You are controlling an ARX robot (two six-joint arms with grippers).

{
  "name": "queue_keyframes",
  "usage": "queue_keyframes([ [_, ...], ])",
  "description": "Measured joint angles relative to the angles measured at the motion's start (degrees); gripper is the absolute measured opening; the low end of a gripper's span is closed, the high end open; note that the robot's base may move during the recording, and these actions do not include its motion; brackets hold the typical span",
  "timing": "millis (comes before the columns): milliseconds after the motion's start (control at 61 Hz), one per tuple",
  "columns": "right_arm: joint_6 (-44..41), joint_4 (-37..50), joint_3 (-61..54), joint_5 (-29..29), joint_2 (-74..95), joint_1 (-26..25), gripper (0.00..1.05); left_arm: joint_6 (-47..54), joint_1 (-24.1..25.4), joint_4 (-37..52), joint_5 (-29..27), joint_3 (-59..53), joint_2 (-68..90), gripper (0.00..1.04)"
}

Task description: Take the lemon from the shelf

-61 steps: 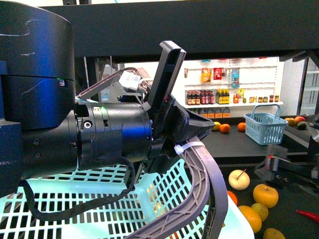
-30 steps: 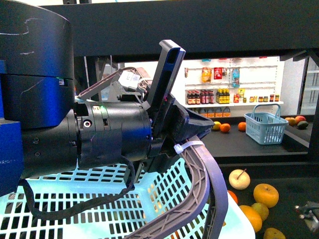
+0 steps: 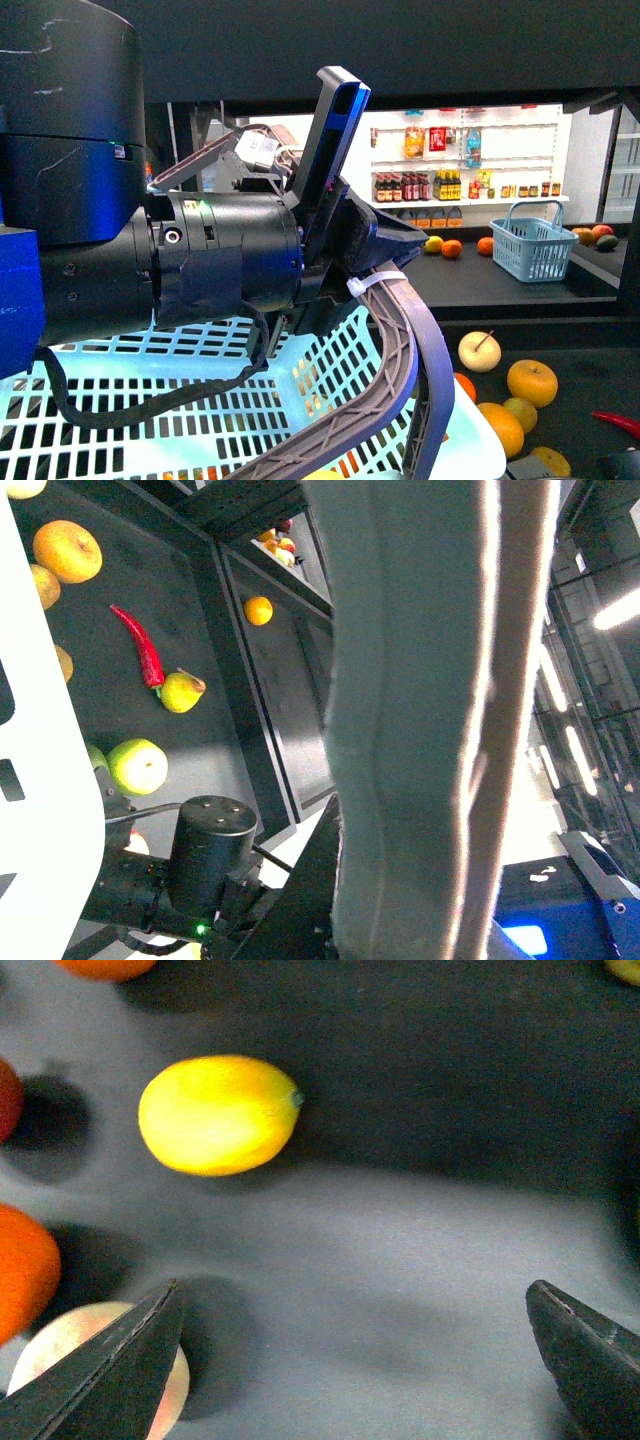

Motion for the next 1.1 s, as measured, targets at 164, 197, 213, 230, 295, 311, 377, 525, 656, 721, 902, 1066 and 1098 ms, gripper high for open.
queue_keyframes([
  [164,-7.8,1.8,2.1,-5.4,2.1,0.2,1.02,0.0,0.0,0.0,0.1,0.0,0.0,0.07],
  [197,-9.9,2.3,2.5,-6.6,2.7,0.2,1.02,0.0,0.0,0.0,0.1,0.0,0.0,0.07],
  [213,-10.3,2.2,2.7,-7.0,2.9,0.2,1.02,0.0,0.0,0.0,0.1,0.0,0.0,0.07],
  [230,-11.4,2.1,2.9,-7.4,3.0,0.2,1.02,0.0,0.0,0.0,0.1,0.0,0.0,0.07],
  [295,-17.7,0.0,5.7,-8.6,5.5,0.2,1.02,0.0,0.0,0.0,-0.1,0.0,0.0,0.07],
  [311,-19.0,-0.3,6.5,-8.6,6.2,0.2,1.02,0.0,0.0,0.0,-0.1,0.0,0.0,0.07],
  [377,-21.8,-0.6,10.0,-8.4,9.6,0.0,1.02,0.0,0.0,0.0,0.0,0.0,0.0,0.07],
  [525,-23.5,-2.1,18.1,-10.5,14.8,-0.3,1.02,0.0,0.0,0.0,0.0,0.0,0.0,0.07],
  [656,-24.0,-2.8,24.0,-11.4,18.0,0.0,1.02,0.0,0.0,0.0,0.1,0.0,0.0,0.07],
  [721,-24.0,-3.1,26.3,-11.6,19.5,0.2,1.02,0.0,0.0,0.0,0.0,0.0,0.0,0.07],
  [902,-24.3,-4.2,31.9,-10.8,23.4,0.7,1.02,0.0,0.0,0.0,0.0,0.0,0.0,0.07],
  [1066,-24.3,-5.0,35.2,-10.2,25.7,1.5,1.02,0.0,0.0,0.0,0.0,0.0,0.0,0.07],
  [1098,-24.3,-5.0,36.1,-9.7,26.2,1.7,1.02,0.0,0.0,0.0,0.0,0.0,0.0,0.07],
])
